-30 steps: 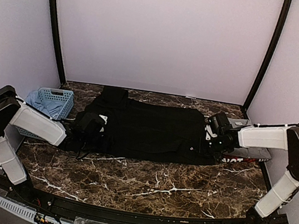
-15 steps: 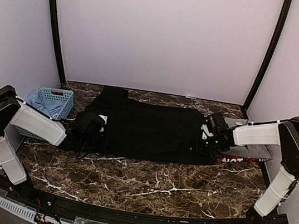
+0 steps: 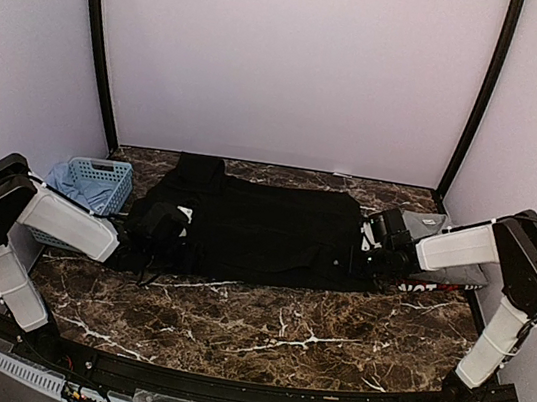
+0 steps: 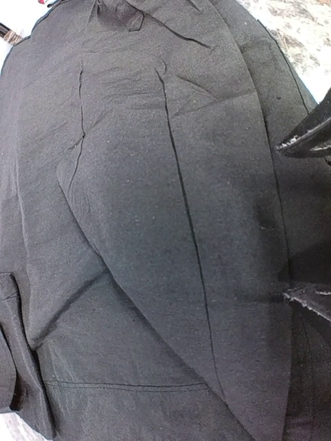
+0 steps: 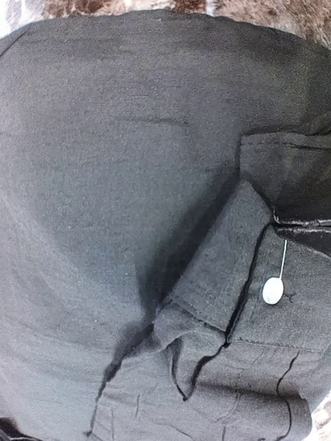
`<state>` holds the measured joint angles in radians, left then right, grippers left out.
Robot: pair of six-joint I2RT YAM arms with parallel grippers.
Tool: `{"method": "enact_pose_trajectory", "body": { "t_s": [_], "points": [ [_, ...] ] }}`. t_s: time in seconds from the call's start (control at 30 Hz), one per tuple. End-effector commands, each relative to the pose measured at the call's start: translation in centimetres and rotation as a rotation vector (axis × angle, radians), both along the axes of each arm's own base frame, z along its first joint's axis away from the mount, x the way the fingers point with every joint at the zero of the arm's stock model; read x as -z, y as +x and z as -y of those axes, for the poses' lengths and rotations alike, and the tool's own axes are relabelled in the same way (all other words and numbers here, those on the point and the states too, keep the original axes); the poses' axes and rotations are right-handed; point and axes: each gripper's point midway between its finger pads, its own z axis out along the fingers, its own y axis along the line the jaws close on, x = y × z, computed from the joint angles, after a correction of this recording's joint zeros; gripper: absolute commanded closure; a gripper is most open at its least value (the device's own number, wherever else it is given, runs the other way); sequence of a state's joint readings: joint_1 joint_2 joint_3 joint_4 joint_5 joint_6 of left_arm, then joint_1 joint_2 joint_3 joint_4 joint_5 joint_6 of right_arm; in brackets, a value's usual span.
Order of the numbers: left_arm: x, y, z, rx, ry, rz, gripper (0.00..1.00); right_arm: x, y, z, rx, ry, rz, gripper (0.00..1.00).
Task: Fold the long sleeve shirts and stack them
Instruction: Adjust the sleeve of the 1/3-folded shirt.
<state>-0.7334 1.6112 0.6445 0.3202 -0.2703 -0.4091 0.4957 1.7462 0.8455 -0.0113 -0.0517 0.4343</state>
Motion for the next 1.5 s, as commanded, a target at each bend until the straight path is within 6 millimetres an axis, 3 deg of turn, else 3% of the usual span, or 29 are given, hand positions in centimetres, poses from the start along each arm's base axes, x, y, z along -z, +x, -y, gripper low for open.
{"method": "enact_pose_trajectory", "body": {
  "t_s": [0.0,0.2,0.47,0.57,0.67,0.8,1.03,1.47],
  "points": [
    [0.6,-0.6,-0.4,-0.006,0.011,-0.014,0.39,2.0,-2.1,0.8,0.014,0.0,-0.04,1.0],
    [0.8,-0.7,-0.4,-0.005,0.012,-0.018,0.39,0.1,-1.8,1.7,0.045,-0.013,0.022,1.0],
    [0.9,-0.8,-0.8,-0.012,0.022,-0.017,0.39,-1.2,-0.5,4.0,0.06,-0.183,0.043,1.0],
    [1.0,-0.8,-0.8,-0.013,0.026,-0.018,0.39,-1.9,-0.9,1.8,-0.026,-0.098,0.041,1.0],
    [1.1,-0.8,-0.7,-0.012,0.024,-0.02,0.39,-2.9,-2.3,-1.5,-0.132,-0.041,0.083,0.8],
    [1.0,-0.7,-0.6,-0.009,0.018,-0.017,0.39,-3.5,-3.6,-4.1,-0.215,-0.057,0.15,0.55],
    [0.8,-0.6,-0.5,-0.008,0.021,-0.013,0.39,-3.8,-4.5,-7.0,-0.292,-0.12,0.209,0.31],
    [0.8,-0.6,-0.6,-0.01,0.025,-0.011,0.39,-3.3,-3.1,-9.5,-0.271,-0.261,0.291,0.28]
  ]
}}
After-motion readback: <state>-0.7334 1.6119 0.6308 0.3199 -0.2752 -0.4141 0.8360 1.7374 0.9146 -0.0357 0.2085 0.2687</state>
